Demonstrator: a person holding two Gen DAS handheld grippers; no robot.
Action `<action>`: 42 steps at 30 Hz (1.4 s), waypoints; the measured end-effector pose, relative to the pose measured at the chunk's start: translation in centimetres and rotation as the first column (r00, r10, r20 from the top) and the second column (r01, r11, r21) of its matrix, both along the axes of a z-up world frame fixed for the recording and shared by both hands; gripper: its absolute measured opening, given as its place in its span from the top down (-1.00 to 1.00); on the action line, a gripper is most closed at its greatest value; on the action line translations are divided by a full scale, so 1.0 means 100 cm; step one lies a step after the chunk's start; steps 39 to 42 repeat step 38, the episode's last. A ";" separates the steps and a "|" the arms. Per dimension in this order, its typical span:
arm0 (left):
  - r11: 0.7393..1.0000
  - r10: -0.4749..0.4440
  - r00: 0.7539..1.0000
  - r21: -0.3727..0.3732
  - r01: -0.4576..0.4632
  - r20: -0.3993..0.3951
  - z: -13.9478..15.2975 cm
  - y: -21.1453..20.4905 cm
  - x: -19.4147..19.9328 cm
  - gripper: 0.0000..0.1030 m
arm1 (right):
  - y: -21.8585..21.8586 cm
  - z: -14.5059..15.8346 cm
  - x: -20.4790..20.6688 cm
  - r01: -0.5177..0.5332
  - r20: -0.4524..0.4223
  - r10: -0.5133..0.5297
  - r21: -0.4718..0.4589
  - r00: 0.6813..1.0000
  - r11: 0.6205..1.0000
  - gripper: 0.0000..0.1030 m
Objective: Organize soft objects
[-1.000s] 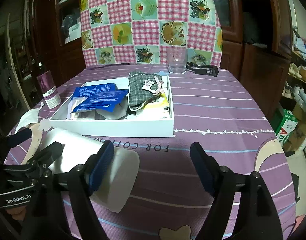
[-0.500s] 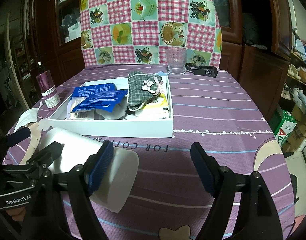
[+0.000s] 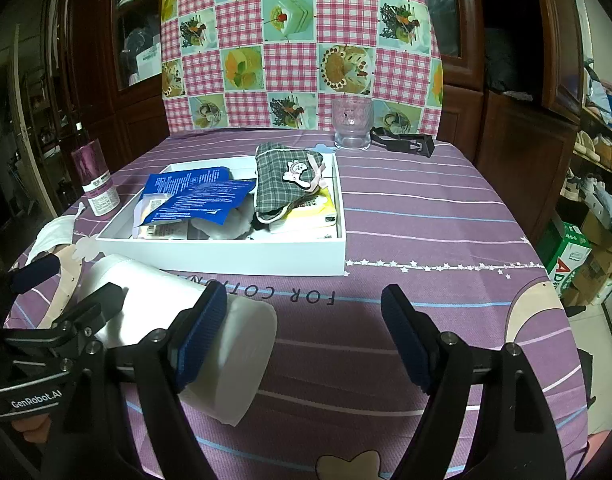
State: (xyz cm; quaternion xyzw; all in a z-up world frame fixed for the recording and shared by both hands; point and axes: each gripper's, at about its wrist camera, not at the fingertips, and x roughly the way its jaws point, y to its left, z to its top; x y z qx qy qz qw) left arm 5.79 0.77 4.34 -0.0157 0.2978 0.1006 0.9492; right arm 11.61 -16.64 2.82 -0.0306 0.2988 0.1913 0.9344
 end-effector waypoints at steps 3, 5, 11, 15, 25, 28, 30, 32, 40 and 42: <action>1.000 0.000 1.000 -0.001 0.000 0.000 0.000 0.000 0.000 -1.00 | -0.001 0.000 0.001 0.002 0.004 -0.002 -0.005 1.000 1.000 -0.55; 1.000 0.000 1.000 0.000 0.000 0.000 0.000 0.000 0.000 -1.00 | -0.001 0.001 0.001 0.002 0.005 -0.002 -0.007 1.000 1.000 -0.55; 1.000 0.000 1.000 0.000 0.000 0.000 0.000 -0.001 0.000 -1.00 | 0.000 0.000 0.000 0.004 0.006 -0.004 -0.007 1.000 1.000 -0.55; 1.000 0.000 1.000 0.001 0.000 0.000 0.000 0.000 0.000 -1.00 | 0.000 0.000 0.000 0.003 0.007 -0.003 -0.007 1.000 1.000 -0.55; 1.000 0.000 1.000 0.001 0.000 0.000 0.000 -0.001 0.000 -1.00 | 0.000 0.000 0.000 0.003 0.007 -0.003 -0.008 1.000 1.000 -0.55; 1.000 0.000 1.000 0.002 0.000 0.000 0.000 -0.001 0.000 -1.00 | -0.001 0.000 0.000 0.003 0.007 -0.003 -0.008 1.000 1.000 -0.55; 1.000 0.000 1.000 0.001 0.000 0.000 0.000 -0.001 0.000 -1.00 | -0.002 0.000 0.001 0.003 0.007 -0.003 -0.008 1.000 1.000 -0.55; 1.000 0.000 1.000 0.003 0.000 0.000 0.000 -0.001 -0.001 -1.00 | 0.000 0.000 0.000 0.003 0.008 -0.003 -0.008 1.000 1.000 -0.55; 1.000 -0.009 1.000 -0.006 0.009 0.001 0.002 0.001 -0.001 -1.00 | 0.000 0.000 0.000 0.003 0.010 -0.003 -0.010 1.000 1.000 -0.55; 1.000 -0.009 1.000 -0.006 0.009 0.001 0.002 0.001 -0.001 -1.00 | 0.000 0.000 0.000 0.003 0.010 -0.003 -0.010 1.000 1.000 -0.55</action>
